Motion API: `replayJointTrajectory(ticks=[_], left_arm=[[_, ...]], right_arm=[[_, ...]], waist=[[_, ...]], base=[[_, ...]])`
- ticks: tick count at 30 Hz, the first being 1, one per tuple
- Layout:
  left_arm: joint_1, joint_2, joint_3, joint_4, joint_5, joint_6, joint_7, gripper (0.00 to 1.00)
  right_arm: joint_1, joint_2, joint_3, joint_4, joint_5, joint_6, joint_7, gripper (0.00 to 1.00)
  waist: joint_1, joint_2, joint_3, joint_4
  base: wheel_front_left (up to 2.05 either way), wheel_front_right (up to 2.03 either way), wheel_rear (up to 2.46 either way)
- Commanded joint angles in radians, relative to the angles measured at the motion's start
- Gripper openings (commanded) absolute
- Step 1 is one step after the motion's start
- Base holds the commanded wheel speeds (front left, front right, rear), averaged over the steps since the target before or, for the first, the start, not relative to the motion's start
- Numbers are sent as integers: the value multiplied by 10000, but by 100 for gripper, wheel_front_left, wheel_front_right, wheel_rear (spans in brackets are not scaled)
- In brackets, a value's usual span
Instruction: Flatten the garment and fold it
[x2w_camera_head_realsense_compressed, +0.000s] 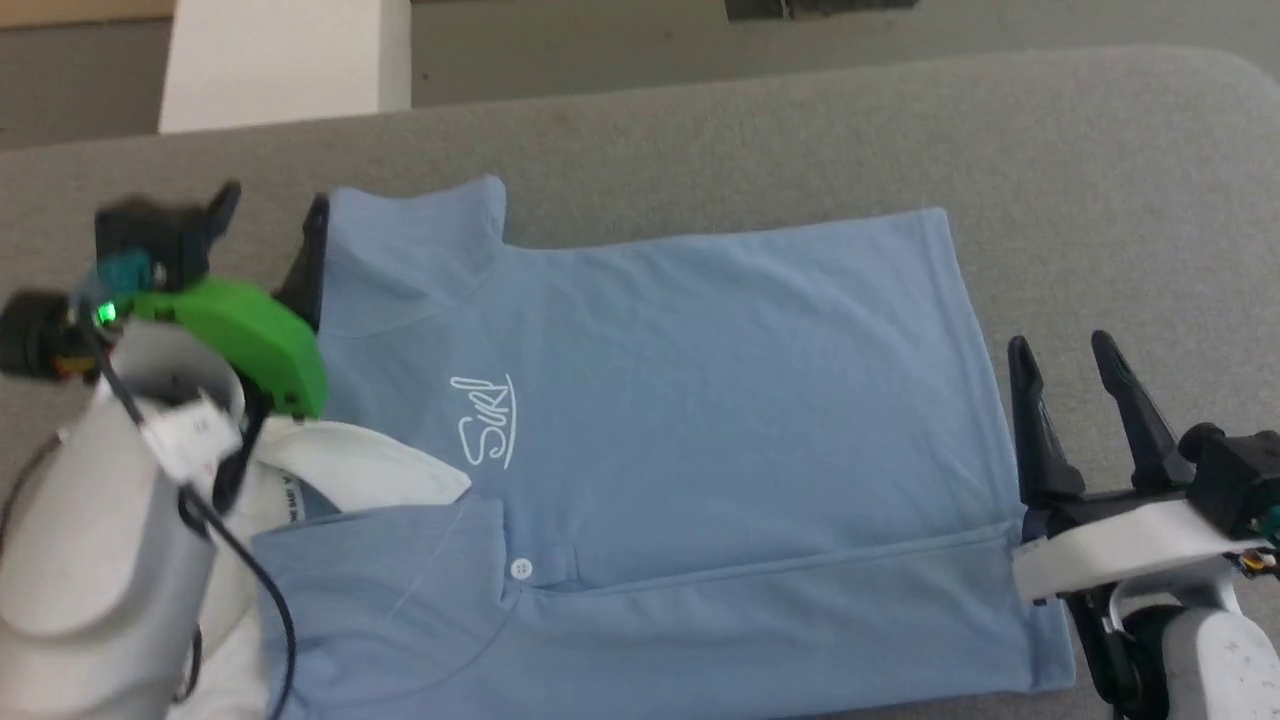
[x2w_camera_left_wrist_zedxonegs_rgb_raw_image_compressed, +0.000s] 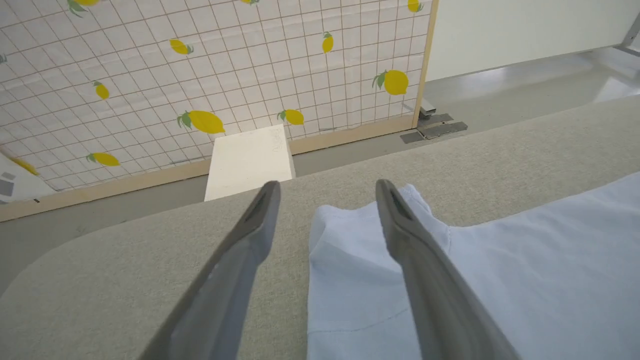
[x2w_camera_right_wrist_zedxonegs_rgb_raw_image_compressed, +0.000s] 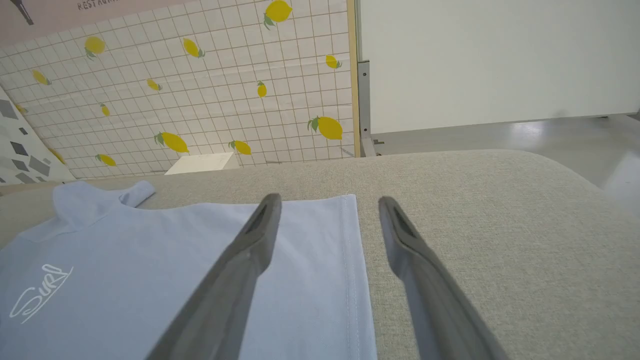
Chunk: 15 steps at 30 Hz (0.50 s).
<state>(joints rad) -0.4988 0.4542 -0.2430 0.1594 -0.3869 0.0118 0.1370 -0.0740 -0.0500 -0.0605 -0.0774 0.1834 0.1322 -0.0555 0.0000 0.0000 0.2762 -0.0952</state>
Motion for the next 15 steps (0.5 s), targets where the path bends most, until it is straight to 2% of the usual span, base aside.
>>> replayJointTrajectory(ticks=[1, 5, 9, 15], left_arm=[[-597, 159, -48, 285, -27, -167, 305, 100], [-2077, 381, -164, 1179, -272, -562, 1726, 100], [-3124, 584, -285, 1706, -445, -647, 3343, 100], [-3910, 1071, -554, 2102, -263, -280, 5763, 100]], right_arm=[[-239, -3, 66, 85, -10, -15, -132, 100], [-621, -3, 288, 238, 143, -15, -303, 100], [-925, -3, 496, 328, 286, -15, -433, 100], [-1245, -3, 757, 469, 425, -15, -574, 100]], waist=[[0, 0, 1039, -540], [0, 0, 1603, -820], [0, 0, 2067, -1086], [0, 0, 2520, -1373]], base=[[0, 0, 0], [0, 0, 0], [0, 0, 0], [0, 0, 0]])
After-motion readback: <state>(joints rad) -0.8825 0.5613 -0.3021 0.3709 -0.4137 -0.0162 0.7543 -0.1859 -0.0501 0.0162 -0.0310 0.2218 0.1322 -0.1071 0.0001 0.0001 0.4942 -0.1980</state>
